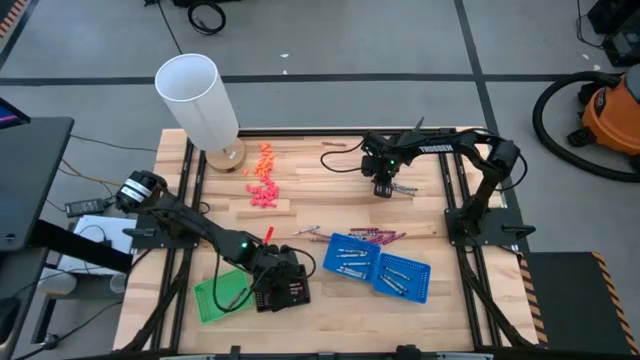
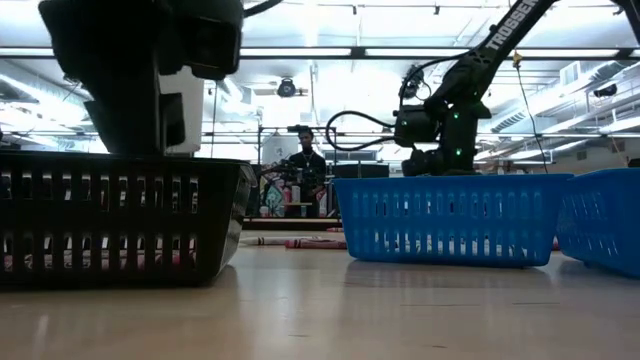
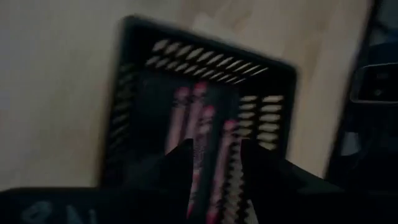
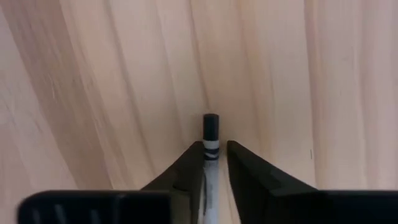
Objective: Sort crayons
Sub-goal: Put the black crayon into the right blue bin
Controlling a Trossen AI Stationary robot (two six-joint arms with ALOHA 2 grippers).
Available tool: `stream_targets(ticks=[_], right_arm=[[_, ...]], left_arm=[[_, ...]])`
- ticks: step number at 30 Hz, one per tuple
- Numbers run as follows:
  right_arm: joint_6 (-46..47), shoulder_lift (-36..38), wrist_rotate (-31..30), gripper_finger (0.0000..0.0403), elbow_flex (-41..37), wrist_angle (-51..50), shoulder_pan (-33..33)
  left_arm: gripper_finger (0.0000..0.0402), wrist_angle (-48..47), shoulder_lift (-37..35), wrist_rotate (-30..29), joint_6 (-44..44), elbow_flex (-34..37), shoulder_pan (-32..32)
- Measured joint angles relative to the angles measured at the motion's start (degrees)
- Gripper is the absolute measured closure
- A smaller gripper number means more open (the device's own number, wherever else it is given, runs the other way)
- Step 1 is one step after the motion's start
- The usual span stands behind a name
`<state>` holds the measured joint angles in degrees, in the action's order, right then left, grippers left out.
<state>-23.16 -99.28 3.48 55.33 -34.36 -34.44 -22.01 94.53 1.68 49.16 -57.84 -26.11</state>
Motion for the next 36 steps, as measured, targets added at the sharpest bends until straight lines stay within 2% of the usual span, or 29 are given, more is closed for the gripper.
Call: stream_targets(ticks=[6,10,14,24,28,31,36], right_arm=[[-0.80,-1.17,2.76,0.0387,0.17,0.38,-0.25],[-0.46,-0.40,3.24,0.0386,0.17,0.83,-0.06],[1.82,1.79,4.33,0.0368,2.10,-0.97,0.07],[18.22,10.66,21.30,0.0364,7.70,-9.01,4.28],[29.05,13.85,28.12,0.0363,7.69,-12.35,8.86],[36.68,15.12,29.49,0.0363,7.67,-15.03,14.37],[45.87,16.10,29.23,0.0363,7.26,-17.29,25.67]], left_arm=[[0.0260,-7.66,-5.37,-6.99,0.62,0.04,-0.55],[0.0260,-10.38,-8.23,-10.22,0.28,0.07,-0.57],[0.0260,-11.77,-9.04,-12.46,0.11,0.06,0.20],[0.0260,-18.08,-9.23,-12.82,-2.88,0.07,1.99],[0.0260,-21.74,-9.23,-12.86,-10.09,0.07,2.34],[0.0260,-23.93,-9.23,-12.83,-14.99,0.07,2.49],[0.0260,-23.48,-9.49,-13.31,-17.86,0.07,2.41]])
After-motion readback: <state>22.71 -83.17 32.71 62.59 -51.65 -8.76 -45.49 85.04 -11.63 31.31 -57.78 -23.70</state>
